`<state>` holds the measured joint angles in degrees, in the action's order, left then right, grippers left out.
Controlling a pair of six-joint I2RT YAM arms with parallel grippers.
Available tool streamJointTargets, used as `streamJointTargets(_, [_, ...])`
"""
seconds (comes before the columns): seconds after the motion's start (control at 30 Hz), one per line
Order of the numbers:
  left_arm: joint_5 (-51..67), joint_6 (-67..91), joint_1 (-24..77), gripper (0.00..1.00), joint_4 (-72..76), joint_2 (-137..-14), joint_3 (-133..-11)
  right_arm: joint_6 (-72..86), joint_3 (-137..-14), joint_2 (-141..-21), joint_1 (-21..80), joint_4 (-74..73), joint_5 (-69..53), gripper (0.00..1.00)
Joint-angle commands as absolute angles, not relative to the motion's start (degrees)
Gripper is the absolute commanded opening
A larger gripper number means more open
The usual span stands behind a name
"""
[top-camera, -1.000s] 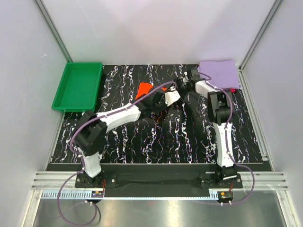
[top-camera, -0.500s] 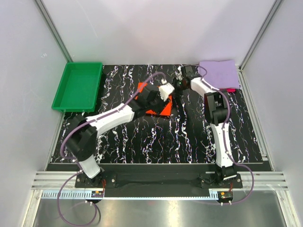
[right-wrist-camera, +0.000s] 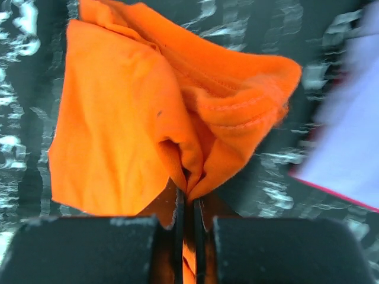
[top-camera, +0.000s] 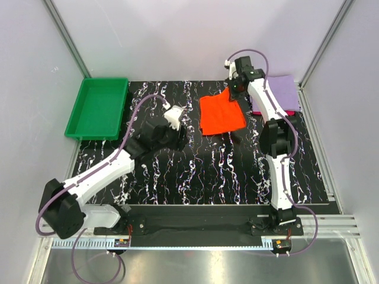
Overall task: Fold and stack the t-shirts
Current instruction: Neatly place the folded tshirt to the corner
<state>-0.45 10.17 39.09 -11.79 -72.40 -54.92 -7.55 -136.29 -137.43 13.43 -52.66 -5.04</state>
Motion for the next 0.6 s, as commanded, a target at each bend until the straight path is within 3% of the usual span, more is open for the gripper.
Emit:
streamJointTargets(0.0, [1.1, 10.2, 38.9, 0.59, -13.0, -68.2, -53.2, -16.7, -145.1, -135.3, 11.3, -58.5, 1.6, 0.0])
streamJointTargets(0.17, [-1.8, 12.1, 38.9, 0.59, -18.3, -64.9, -51.9, -23.0, -147.5, -136.2, 10.1, -56.9, 5.6, 0.0])
streamJointTargets(0.57, [3.4, 15.7, 38.8, 0.6, -23.6, -64.2, -51.7, -31.8, -148.1, -134.3, 8.1, -49.7, 12.1, 0.0])
